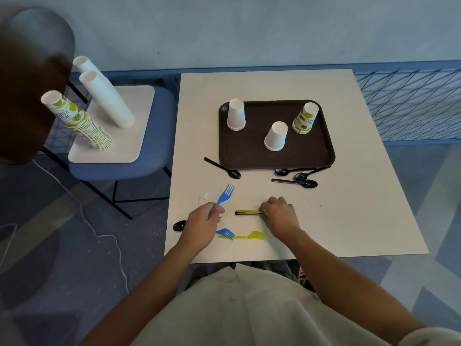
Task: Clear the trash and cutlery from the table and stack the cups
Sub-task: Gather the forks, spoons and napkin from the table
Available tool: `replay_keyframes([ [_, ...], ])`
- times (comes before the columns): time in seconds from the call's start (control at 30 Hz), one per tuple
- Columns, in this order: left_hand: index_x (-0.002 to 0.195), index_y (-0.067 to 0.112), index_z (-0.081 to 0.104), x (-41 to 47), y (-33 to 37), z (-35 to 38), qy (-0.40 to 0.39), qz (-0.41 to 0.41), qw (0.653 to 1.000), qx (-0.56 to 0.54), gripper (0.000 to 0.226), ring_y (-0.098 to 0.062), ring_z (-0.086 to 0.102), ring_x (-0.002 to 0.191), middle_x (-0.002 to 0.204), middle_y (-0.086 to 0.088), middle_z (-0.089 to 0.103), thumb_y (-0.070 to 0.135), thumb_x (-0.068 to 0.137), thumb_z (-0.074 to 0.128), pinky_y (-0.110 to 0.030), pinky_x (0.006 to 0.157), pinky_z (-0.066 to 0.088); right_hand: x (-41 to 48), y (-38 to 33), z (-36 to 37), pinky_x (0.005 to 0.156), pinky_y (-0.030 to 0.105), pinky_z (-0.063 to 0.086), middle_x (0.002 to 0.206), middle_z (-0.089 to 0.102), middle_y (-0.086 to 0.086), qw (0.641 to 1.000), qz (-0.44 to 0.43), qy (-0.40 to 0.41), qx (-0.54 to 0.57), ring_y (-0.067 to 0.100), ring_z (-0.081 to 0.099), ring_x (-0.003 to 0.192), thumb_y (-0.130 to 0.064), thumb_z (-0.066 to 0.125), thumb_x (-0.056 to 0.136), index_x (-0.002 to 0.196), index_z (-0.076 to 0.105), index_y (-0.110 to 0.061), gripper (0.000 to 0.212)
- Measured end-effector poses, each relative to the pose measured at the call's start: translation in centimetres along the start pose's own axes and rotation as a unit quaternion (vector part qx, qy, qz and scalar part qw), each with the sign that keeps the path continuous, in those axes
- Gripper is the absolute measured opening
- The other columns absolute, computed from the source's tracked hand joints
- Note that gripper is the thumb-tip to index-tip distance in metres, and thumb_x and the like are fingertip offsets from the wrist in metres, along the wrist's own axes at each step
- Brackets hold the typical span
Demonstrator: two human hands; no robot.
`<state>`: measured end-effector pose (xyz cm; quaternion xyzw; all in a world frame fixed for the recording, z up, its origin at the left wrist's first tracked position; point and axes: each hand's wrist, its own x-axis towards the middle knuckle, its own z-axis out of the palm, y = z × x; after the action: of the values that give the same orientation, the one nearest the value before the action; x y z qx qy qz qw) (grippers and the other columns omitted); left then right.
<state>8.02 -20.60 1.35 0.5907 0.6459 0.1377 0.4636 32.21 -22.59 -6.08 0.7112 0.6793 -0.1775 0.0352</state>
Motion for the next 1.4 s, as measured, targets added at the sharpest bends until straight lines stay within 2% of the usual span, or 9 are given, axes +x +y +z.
replay_keyframes([
  [0.13, 0.104, 0.021, 0.071, 0.3, 0.7, -0.8, 0.032, 0.009, 0.999, -0.013, 0.028, -0.005, 0.060, 0.081, 0.088, 0.006, 0.064, 0.022, 0.110, 0.044, -0.010, 0.061, 0.042, 0.0, 1.1, -1.1, 0.079, 0.037, 0.049, 0.101, 0.068, -0.004, 0.998, -0.010, 0.024, 0.054, 0.026, 0.060, 0.099, -0.030, 0.061, 0.098, 0.113, 0.074, -0.027, 0.020],
  [0.37, 0.109, 0.021, 0.069, 1.9, 2.4, -1.2, 0.021, 0.055, 0.996, 0.065, 0.029, -0.013, 0.060, 0.098, 0.107, 0.002, 0.064, 0.026, 0.110, 0.041, -0.021, 0.078, 0.044, -0.1, -0.9, -3.7, 0.065, 0.036, 0.051, 0.095, 0.068, -0.002, 0.975, -0.160, 0.104, 0.114, 0.027, 0.061, 0.087, -0.024, 0.075, 0.089, 0.103, 0.078, -0.023, 0.014],
  [0.67, 0.098, 0.016, 0.061, 1.6, 2.7, -0.8, -0.045, -0.006, 0.997, 0.064, 0.033, -0.025, 0.066, 0.085, 0.091, -0.005, 0.071, 0.033, 0.110, 0.035, -0.040, 0.078, 0.053, 0.5, -5.8, -5.2, 0.058, 0.038, 0.053, 0.089, 0.068, -0.005, 0.947, -0.258, 0.143, 0.129, 0.024, 0.058, 0.079, -0.026, 0.075, 0.087, 0.097, 0.078, -0.025, 0.010],
  [0.77, 0.099, 0.009, 0.057, 1.4, 2.0, -0.8, -0.021, -0.008, 0.992, 0.125, 0.037, -0.029, 0.061, 0.087, 0.093, -0.013, 0.065, 0.033, 0.111, 0.032, -0.043, 0.078, 0.049, 0.9, -6.8, -5.4, 0.065, 0.040, 0.055, 0.095, 0.069, -0.004, 0.938, -0.275, 0.161, 0.138, 0.025, 0.059, 0.082, -0.027, 0.074, 0.087, 0.100, 0.076, -0.021, 0.014],
  [0.87, 0.100, 0.010, 0.058, 1.1, 0.7, -1.5, 0.002, -0.042, 0.993, 0.110, 0.038, -0.028, 0.061, 0.087, 0.093, -0.012, 0.064, 0.035, 0.112, 0.031, -0.044, 0.080, 0.051, 1.1, -7.4, -6.3, 0.089, 0.036, 0.052, 0.117, 0.067, 0.001, 0.932, -0.256, 0.191, 0.173, 0.025, 0.060, 0.102, -0.033, 0.075, 0.086, 0.126, 0.066, -0.016, 0.045],
  [0.93, 0.098, 0.010, 0.058, 0.7, -0.1, -2.2, 0.029, -0.071, 0.994, 0.076, 0.038, -0.026, 0.059, 0.085, 0.091, -0.011, 0.063, 0.034, 0.112, 0.032, -0.040, 0.077, 0.047, 1.3, -7.2, -6.8, 0.098, 0.035, 0.048, 0.123, 0.064, 0.003, 0.933, -0.213, 0.199, 0.212, 0.024, 0.058, 0.112, -0.033, 0.076, 0.084, 0.138, 0.055, -0.012, 0.061],
  [1.13, 0.093, 0.015, 0.061, -0.3, -1.3, -4.5, 0.108, -0.136, 0.983, -0.054, 0.045, -0.018, 0.053, 0.079, 0.076, 0.003, 0.056, 0.044, 0.112, 0.032, -0.034, 0.077, 0.039, 4.2, -7.4, -4.9, 0.103, 0.038, 0.045, 0.130, 0.051, 0.007, 0.967, -0.092, 0.100, 0.217, 0.028, 0.051, 0.119, -0.027, 0.070, 0.087, 0.145, 0.044, -0.013, 0.065],
  [1.27, 0.079, 0.019, 0.062, -0.8, -2.2, -5.5, 0.123, -0.141, 0.979, -0.082, 0.056, -0.018, 0.050, 0.069, 0.069, 0.002, 0.053, 0.054, 0.109, 0.029, -0.036, 0.072, 0.040, 6.2, -9.8, -2.5, 0.099, 0.049, 0.047, 0.139, 0.044, 0.010, 0.983, -0.092, 0.006, 0.160, 0.036, 0.046, 0.124, -0.031, 0.061, 0.093, 0.149, 0.040, -0.016, 0.062],
  [1.4, 0.080, 0.024, 0.061, -1.2, -2.1, -6.2, 0.125, -0.098, 0.981, -0.113, 0.040, -0.011, 0.051, 0.066, 0.073, 0.005, 0.057, 0.043, 0.109, 0.040, -0.028, 0.063, 0.042, 7.2, -11.9, -0.7, 0.099, 0.047, 0.048, 0.149, 0.043, 0.004, 0.988, -0.123, -0.043, 0.077, 0.032, 0.043, 0.127, -0.029, 0.056, 0.098, 0.154, 0.032, -0.029, 0.061],
])
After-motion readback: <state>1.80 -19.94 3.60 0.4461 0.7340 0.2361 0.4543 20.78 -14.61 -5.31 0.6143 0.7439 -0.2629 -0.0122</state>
